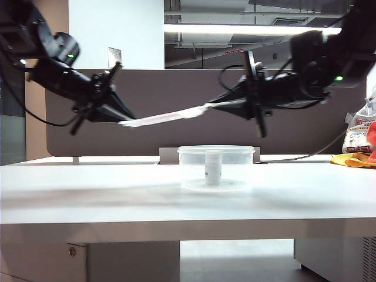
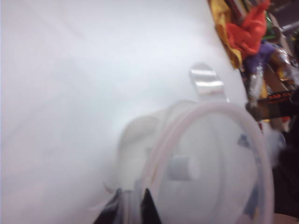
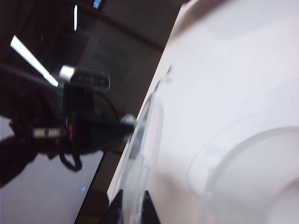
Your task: Remove the lid of the round box, pick up the small white medicine bottle inside, and place it on the table.
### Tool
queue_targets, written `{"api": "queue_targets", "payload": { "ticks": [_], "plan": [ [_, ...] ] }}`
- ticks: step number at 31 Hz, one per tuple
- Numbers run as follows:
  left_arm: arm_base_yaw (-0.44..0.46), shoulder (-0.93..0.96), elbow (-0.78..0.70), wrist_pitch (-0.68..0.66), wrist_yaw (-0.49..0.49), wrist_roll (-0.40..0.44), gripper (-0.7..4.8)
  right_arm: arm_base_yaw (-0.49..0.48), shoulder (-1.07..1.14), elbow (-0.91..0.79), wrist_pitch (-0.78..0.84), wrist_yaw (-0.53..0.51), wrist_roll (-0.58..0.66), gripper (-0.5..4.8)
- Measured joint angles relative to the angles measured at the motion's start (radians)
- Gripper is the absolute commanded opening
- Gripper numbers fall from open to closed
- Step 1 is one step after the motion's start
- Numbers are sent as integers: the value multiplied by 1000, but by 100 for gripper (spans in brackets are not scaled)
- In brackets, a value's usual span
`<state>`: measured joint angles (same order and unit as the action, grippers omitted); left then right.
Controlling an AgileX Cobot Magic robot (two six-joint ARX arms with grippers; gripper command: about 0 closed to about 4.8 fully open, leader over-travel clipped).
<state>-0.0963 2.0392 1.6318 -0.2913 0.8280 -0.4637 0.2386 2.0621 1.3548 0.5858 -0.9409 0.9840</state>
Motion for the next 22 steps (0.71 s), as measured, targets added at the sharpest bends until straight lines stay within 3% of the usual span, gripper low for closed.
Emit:
{"api": "queue_targets", "payload": {
  "ticks": [9,12,17,19,22],
  "plan": [
    [113,-41,3,-179,-63,181,-6,160,1,-1,-6,75,-24,-3],
    [143,-41,3,-208,-61,207,-6,195,2,-1,-9,84,-37,82],
    [149,-36,3,-219,-76,181,-5,234,-2,2,42,8,-66,330],
    [146,-36,3,-225,-74,182,-5,244,-3,2,48,-15,-66,370],
    [149,-36,3,-223,-74,184,-4,221,-3,1,52,-33,-64,370]
  ]
}}
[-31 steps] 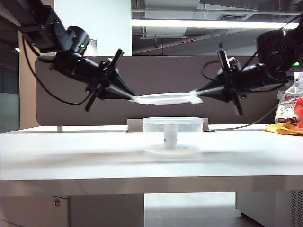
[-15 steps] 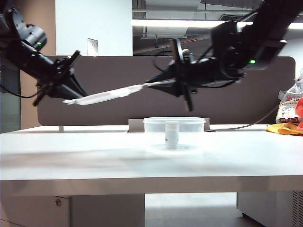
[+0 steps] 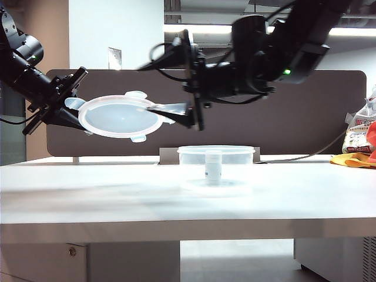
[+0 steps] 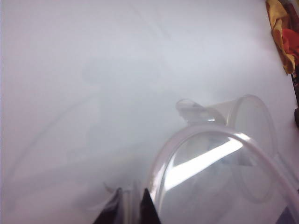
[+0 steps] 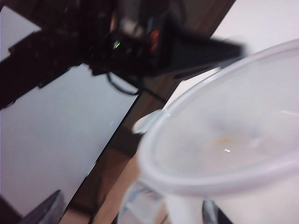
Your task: Remove the lid of the round box, pick up the small white medicine bottle inside, and place it on the table.
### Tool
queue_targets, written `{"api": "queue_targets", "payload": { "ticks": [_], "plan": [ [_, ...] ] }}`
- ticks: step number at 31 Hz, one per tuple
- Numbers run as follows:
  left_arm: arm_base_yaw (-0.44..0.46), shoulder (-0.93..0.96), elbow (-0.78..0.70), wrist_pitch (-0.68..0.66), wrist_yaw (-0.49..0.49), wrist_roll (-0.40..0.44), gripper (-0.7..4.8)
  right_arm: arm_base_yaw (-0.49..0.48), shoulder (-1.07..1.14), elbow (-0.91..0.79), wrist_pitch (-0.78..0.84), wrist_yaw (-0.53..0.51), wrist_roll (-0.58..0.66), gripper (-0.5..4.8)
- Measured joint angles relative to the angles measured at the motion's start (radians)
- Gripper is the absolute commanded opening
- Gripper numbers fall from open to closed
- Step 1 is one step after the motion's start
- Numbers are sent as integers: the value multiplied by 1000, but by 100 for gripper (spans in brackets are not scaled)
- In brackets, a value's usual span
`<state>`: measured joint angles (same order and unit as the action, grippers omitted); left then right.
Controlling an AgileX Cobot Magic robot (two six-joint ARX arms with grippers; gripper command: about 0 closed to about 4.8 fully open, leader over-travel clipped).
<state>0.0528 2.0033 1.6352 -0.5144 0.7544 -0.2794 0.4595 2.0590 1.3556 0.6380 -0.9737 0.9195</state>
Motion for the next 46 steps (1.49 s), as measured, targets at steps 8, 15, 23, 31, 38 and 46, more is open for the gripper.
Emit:
{"api": "queue_targets", "payload": {
  "ticks": [8,15,23,31,38,46],
  "plan": [
    [2,-1,0,0,-97,16,-4,4,0,0,6,-66,0,370],
    [5,-1,0,2,-139,17,293,-6,-2,0,8,-77,0,370],
    [4,-1,0,6,-146,17,374,-15,-5,46,8,-78,2,369],
    [0,-15,129,-68,-156,72,364,-89,-8,133,8,-82,-3,311],
    [-80,-98,218,-130,-240,172,279,-197,-8,240,2,-125,-19,279],
    [-243,-170,262,-220,-362,268,267,-324,-10,362,-64,-148,-51,261]
  ]
}}
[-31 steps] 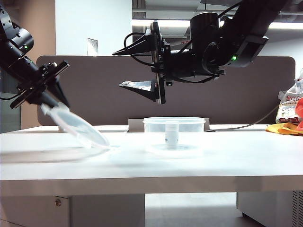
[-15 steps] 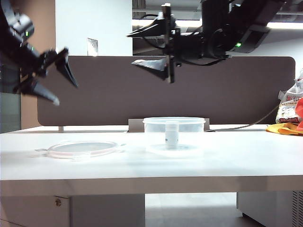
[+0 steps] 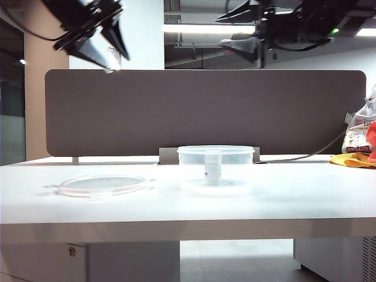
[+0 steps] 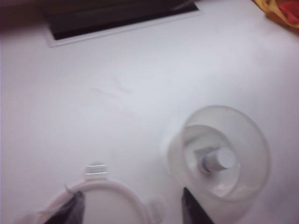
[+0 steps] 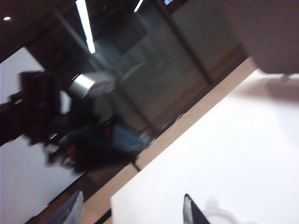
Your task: Remove the lid of the round box, pick up the small white medicine bottle inside, and place it on the table.
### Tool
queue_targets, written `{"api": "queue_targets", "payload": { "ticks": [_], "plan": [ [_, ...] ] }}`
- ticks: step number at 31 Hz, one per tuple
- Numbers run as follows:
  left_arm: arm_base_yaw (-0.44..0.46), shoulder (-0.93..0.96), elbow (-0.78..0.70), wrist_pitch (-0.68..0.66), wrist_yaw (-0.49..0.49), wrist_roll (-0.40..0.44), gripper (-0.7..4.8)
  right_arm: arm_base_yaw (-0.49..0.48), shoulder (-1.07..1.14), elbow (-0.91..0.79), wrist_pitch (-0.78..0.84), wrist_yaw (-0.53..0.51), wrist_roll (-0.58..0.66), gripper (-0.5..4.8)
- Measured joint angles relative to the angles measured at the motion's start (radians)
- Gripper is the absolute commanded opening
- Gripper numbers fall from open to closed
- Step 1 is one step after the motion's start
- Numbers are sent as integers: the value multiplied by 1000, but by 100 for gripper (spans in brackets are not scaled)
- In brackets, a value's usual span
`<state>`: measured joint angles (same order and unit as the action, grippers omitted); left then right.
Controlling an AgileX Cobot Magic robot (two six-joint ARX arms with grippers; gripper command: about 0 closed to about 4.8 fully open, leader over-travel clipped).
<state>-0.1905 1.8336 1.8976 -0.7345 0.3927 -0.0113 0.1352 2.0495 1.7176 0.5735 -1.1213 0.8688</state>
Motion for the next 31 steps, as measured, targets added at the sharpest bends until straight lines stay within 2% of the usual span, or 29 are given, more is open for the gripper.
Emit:
{"api": "queue_targets", "payload": {
  "ticks": [6,9,10,11,13,14,15,18,21,24,27,31],
  "plan": [
    [-126,-16,0,-18,-11,15,262,-121,-5,23,-31,105,-69,260],
    [-169,-16,0,-19,-12,15,203,-177,-5,23,-82,177,-158,258],
    [-183,-16,0,-19,-12,16,188,-189,-5,23,-103,202,-191,243],
    [-196,-16,0,-19,-12,17,172,-205,-5,21,-124,235,-240,214],
    [-217,-16,0,-20,-11,17,144,-234,-3,18,-146,272,-321,56],
    [-222,-16,0,-21,-11,18,128,-247,-1,17,-148,282,-352,7],
    [-226,-16,0,-23,-11,19,108,-259,1,17,-148,290,-381,-8],
    [-224,-16,0,-23,-12,18,83,-291,2,18,-145,315,-480,-9],
    [-220,-16,0,-24,-23,19,84,-312,2,18,-146,349,-540,-9],
    [-223,-16,0,-28,-75,24,83,-320,-1,18,-183,367,-579,-9],
    [-224,-17,-1,-53,-129,53,83,-311,-17,18,-294,403,-657,-9],
    [-222,-17,-2,-71,-144,73,83,-247,-67,18,-537,535,-841,-9]
  ]
}}
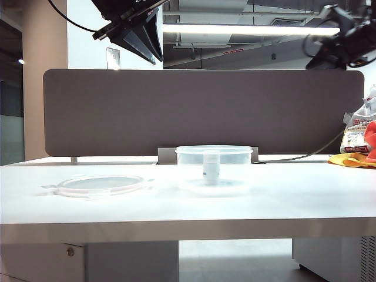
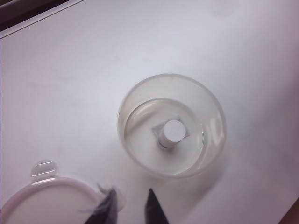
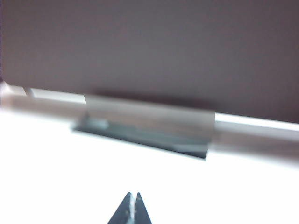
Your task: Remove the lid of the round box, pick up the small white medicine bottle inside, and place it on the table.
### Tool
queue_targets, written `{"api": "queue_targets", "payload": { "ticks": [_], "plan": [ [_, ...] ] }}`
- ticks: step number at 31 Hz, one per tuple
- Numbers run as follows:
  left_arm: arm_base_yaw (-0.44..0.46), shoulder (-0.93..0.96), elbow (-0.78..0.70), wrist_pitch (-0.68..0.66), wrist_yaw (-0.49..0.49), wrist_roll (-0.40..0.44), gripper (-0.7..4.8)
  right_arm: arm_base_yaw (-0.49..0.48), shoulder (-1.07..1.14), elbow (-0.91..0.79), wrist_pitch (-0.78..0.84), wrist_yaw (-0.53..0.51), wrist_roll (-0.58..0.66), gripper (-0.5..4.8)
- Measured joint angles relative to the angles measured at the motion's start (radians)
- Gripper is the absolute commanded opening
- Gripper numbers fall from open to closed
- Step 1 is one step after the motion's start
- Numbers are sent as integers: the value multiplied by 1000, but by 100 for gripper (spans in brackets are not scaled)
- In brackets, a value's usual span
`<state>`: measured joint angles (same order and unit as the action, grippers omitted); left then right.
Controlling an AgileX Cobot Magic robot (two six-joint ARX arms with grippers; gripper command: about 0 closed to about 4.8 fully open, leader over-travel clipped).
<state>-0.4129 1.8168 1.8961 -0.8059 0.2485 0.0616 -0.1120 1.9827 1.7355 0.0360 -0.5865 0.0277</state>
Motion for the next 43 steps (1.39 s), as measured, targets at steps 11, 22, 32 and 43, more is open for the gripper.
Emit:
{"api": "queue_targets", "payload": {
  "ticks": [11,22,32,43],
  "plan": [
    [1,0,0,-6,-26,29,83,287,-245,0,-485,262,-210,-9],
    [1,0,0,-45,-26,57,83,555,-270,0,-682,568,-213,-8],
    [-1,9,0,-126,-26,80,83,549,-142,1,-613,591,-212,171],
    [-8,9,1,-205,-27,80,83,552,21,0,-562,568,-213,284]
  ]
}}
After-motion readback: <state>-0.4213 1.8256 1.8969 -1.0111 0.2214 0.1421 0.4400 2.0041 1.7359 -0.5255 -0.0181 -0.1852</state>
